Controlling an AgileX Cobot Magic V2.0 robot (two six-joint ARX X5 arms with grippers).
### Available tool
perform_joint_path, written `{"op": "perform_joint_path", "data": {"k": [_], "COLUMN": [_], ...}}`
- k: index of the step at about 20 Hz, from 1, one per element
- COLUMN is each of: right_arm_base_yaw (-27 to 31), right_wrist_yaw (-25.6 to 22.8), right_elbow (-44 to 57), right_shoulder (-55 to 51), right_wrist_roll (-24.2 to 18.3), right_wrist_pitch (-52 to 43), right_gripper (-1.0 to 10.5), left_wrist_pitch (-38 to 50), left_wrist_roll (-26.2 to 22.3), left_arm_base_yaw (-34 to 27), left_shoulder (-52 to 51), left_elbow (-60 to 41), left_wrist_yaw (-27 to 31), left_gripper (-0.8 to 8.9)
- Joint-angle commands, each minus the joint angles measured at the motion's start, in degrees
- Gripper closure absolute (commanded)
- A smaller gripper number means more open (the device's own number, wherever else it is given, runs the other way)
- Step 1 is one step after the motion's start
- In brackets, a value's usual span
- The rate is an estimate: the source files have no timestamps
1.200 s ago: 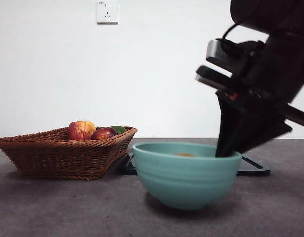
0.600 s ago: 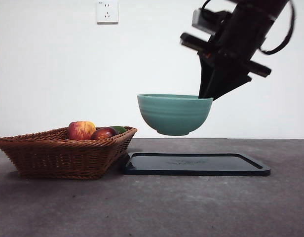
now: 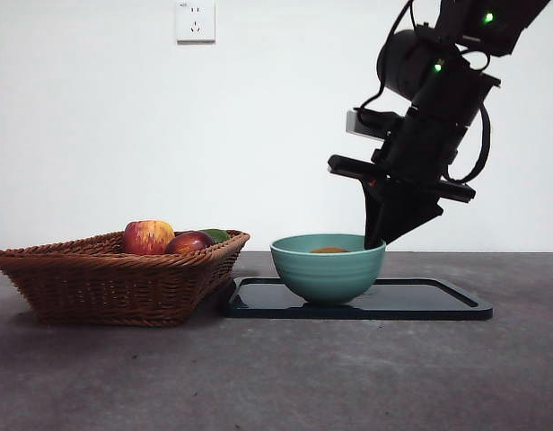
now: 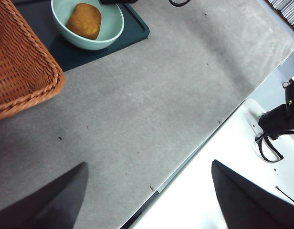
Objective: Pick up the wifruite, put it on the bowl, pick up the plate, put it on desk
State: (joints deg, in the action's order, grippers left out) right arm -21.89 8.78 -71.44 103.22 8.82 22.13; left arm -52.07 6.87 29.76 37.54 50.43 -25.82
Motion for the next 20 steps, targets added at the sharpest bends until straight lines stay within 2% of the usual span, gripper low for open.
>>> {"op": "perform_joint_path", "data": {"k": [1, 8, 11, 12, 20], "right_arm_base_yaw": [0.3, 0.6, 0.7, 0.7, 0.6], "right_wrist_yaw": [0.2, 0.4, 0.3, 0.3, 0.3], "right_elbow": [-1.4, -1.4, -1.4, -1.4, -1.4], "right_shoulder": [2.1, 3.3, 2.5, 1.7, -13.4], "right_wrist_roll": [-0.3, -0.5, -0.5, -0.5, -0.8], "right_wrist_pitch": [-1.2, -1.2, -0.3, 0.1, 7.2], "right_gripper": [9.4, 9.2, 7.5, 7.2, 7.2], "left_wrist_pitch": [0.5, 0.5, 0.6, 0.6, 0.7], "left_wrist_roll": [-0.9, -0.9, -0.9, -0.9, -0.9], "left_arm_base_yaw": [0.3, 0.3, 0.3, 0.3, 0.3], "left_shoulder": [0.2, 0.2, 0.2, 0.2, 0.2], "left_elbow": [0.4, 0.4, 0.4, 0.4, 0.4], "left_wrist_yaw": [-0.4, -0.4, -0.4, -0.4, -0.4], "left_gripper": [4.08, 4.08, 4.07, 4.07, 4.07]}}
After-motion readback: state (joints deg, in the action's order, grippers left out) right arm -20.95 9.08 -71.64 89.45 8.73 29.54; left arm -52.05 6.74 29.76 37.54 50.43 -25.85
